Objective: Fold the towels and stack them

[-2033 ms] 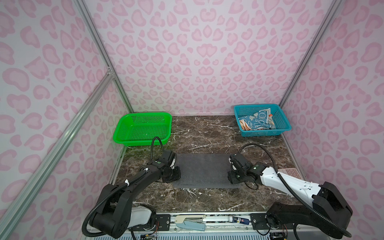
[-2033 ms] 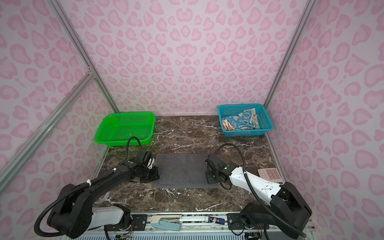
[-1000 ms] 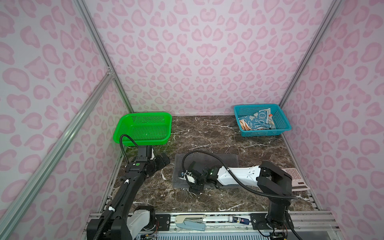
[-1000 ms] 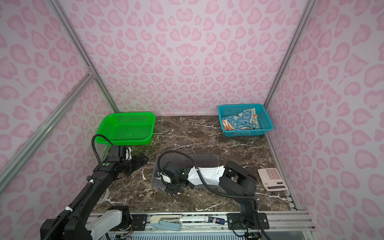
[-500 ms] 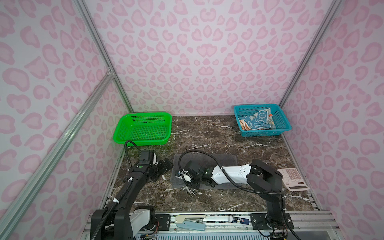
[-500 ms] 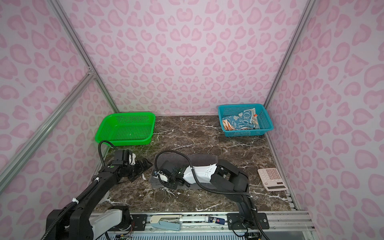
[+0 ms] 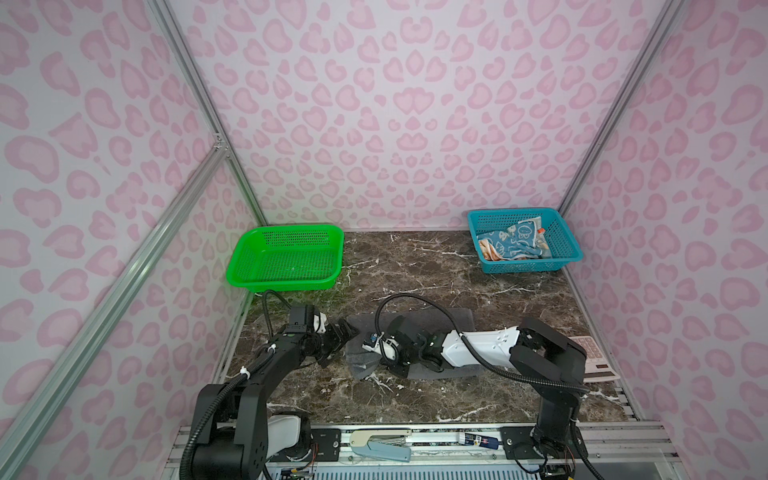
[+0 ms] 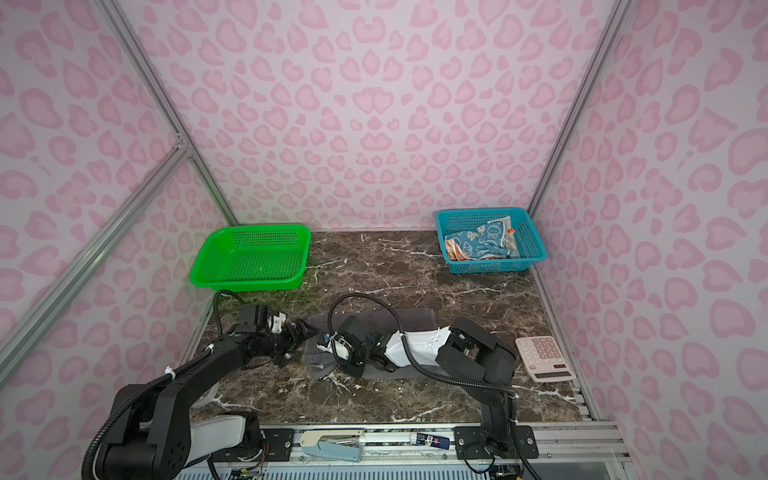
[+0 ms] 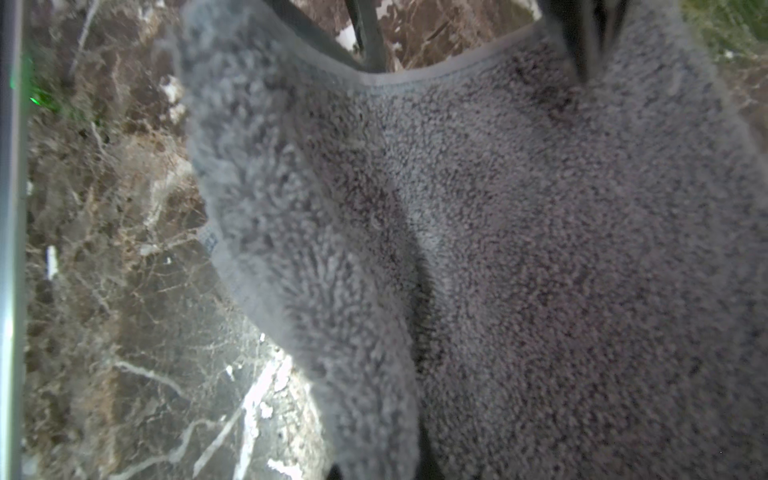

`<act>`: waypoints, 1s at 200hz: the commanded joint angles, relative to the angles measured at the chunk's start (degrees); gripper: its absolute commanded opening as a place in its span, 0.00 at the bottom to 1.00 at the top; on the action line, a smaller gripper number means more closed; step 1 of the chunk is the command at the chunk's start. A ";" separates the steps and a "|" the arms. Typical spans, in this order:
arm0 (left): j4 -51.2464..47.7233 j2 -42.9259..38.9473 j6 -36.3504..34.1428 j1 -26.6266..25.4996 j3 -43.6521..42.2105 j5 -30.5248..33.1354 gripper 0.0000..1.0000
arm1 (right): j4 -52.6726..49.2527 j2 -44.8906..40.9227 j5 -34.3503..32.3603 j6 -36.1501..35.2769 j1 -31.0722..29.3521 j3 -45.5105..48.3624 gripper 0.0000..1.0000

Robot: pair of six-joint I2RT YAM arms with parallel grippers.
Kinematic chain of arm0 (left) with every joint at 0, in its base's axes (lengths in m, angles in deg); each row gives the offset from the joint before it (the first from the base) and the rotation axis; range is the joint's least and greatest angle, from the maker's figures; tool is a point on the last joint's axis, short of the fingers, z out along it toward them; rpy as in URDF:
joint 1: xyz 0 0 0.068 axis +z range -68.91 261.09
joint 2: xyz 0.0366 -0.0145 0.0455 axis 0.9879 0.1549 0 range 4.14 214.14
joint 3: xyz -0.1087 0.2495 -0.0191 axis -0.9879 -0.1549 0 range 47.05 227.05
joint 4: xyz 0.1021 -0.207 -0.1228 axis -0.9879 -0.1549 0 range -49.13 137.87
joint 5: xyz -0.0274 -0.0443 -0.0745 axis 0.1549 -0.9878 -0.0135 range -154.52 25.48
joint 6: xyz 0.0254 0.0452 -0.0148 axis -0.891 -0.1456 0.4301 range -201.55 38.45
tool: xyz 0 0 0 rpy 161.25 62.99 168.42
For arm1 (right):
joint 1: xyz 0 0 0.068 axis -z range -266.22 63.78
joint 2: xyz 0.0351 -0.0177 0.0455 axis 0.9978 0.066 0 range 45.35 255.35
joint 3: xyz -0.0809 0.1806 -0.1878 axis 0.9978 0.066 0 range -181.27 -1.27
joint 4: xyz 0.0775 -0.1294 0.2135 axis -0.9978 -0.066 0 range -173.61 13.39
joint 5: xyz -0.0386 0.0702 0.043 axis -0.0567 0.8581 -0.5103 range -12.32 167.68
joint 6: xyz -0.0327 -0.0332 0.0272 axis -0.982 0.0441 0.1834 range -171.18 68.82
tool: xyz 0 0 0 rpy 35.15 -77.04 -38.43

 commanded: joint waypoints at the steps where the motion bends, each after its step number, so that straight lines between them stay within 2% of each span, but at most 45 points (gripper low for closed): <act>1: 4.33 1.11 2.37 -1.00 -0.94 -2.62 0.99 | 5.35 -0.87 2.91 3.47 0.99 1.40 0.00; 35: 6.20 1.69 4.06 -2.51 -2.49 -3.13 1.00 | 6.28 -0.93 3.74 3.61 1.62 1.51 0.00; 72: 6.72 3.66 5.06 -5.38 -1.08 -3.02 0.96 | 7.11 -0.96 3.73 4.31 2.02 1.70 0.00; 105: 7.55 6.14 5.62 -6.45 0.50 -2.76 0.81 | 7.89 -1.36 3.81 4.76 2.01 2.12 0.02; 130: 7.34 7.02 5.29 -6.69 2.16 -2.33 0.66 | 8.65 -2.03 3.55 4.96 2.07 2.69 0.07; 146: 5.86 7.47 3.79 -6.64 4.40 -1.91 0.55 | 8.54 -2.31 3.34 5.04 2.10 2.77 0.17; 175: 4.55 7.69 0.80 -6.68 8.62 -2.90 0.37 | 8.95 -4.55 0.06 6.80 2.06 4.13 0.46; 200: 0.89 7.76 -3.19 -6.69 11.86 -3.03 0.11 | 10.30 -8.60 -5.29 9.19 2.10 6.89 0.71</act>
